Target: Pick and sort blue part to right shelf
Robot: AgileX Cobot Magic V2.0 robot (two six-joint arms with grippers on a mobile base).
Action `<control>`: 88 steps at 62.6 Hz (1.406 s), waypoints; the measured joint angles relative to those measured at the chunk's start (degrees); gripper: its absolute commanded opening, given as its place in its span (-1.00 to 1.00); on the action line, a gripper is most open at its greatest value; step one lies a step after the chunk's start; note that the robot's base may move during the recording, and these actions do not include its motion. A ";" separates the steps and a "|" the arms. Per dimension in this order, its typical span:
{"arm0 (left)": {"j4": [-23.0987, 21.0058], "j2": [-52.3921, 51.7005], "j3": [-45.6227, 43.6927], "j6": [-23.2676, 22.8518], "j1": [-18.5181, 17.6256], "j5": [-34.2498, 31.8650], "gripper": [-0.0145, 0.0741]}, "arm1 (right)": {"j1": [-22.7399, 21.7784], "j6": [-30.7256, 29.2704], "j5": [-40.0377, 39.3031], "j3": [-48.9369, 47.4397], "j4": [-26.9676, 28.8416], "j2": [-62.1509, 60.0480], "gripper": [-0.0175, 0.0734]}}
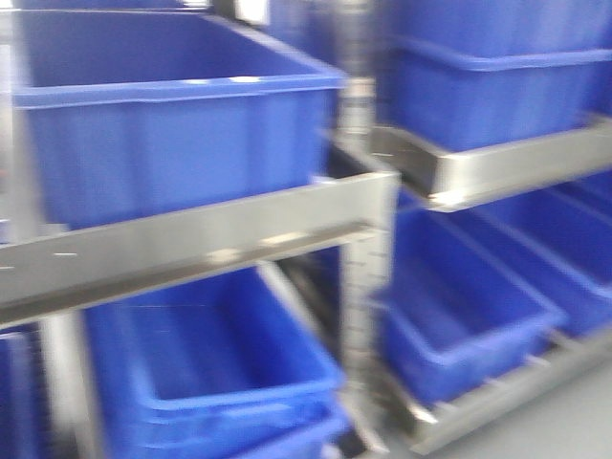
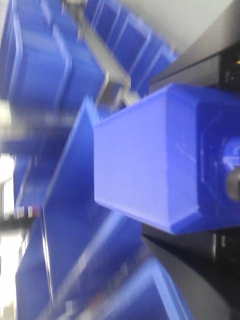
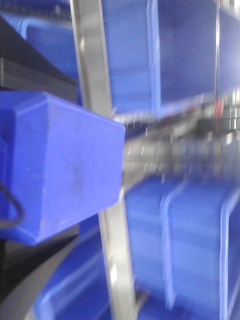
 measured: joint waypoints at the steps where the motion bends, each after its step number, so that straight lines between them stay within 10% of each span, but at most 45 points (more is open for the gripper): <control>1: 0.00 0.00 0.00 0.00 0.00 0.00 -0.04 | 0.00 0.00 0.00 0.00 0.00 0.00 -0.30; 88: 0.00 0.00 0.00 0.00 0.00 0.00 -0.04 | 0.00 0.00 0.00 0.00 0.00 0.00 -0.30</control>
